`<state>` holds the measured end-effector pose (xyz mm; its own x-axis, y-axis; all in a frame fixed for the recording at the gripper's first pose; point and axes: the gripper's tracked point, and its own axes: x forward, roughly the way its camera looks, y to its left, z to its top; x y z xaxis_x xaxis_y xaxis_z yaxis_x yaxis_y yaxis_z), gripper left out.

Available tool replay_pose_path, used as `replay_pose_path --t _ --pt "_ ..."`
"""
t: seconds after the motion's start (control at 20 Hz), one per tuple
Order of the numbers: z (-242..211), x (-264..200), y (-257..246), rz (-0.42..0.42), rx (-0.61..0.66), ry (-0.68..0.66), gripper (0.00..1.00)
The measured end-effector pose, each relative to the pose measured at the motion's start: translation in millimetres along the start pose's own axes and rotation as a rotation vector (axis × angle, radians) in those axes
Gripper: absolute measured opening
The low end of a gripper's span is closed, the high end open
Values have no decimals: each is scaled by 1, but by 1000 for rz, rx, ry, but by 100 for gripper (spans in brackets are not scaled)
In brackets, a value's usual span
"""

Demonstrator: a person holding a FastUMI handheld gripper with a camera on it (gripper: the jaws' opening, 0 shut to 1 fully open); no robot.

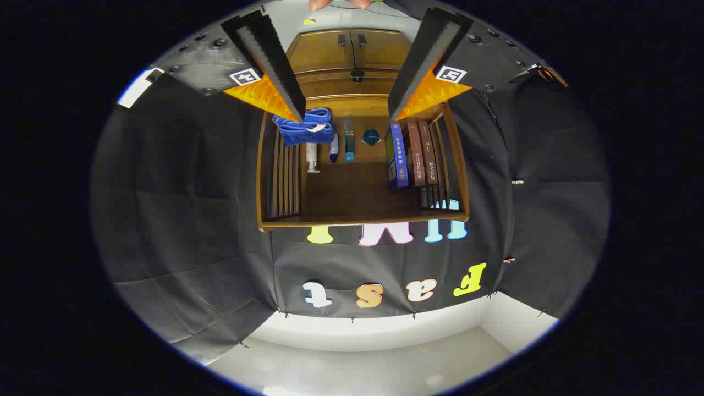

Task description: Pull open the drawer, take out the items inside it, and place them on the countertop above the cabinet.

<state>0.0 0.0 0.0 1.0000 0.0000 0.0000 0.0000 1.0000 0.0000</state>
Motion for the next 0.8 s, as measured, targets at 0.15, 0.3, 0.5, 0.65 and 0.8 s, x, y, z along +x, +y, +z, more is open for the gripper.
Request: replay_pose_path --t 0.15,0.3,0.5,0.65,0.8 --pt "-3 0 -1 -4 -14 5 99" --pt "-3 1 1 -4 -25 6 99" --pt "-2 1 2 2 -39 -9 99" --pt "-2 1 1 1 -38 -12 99" --pt "-2 2 2 0 -18 -13 99"
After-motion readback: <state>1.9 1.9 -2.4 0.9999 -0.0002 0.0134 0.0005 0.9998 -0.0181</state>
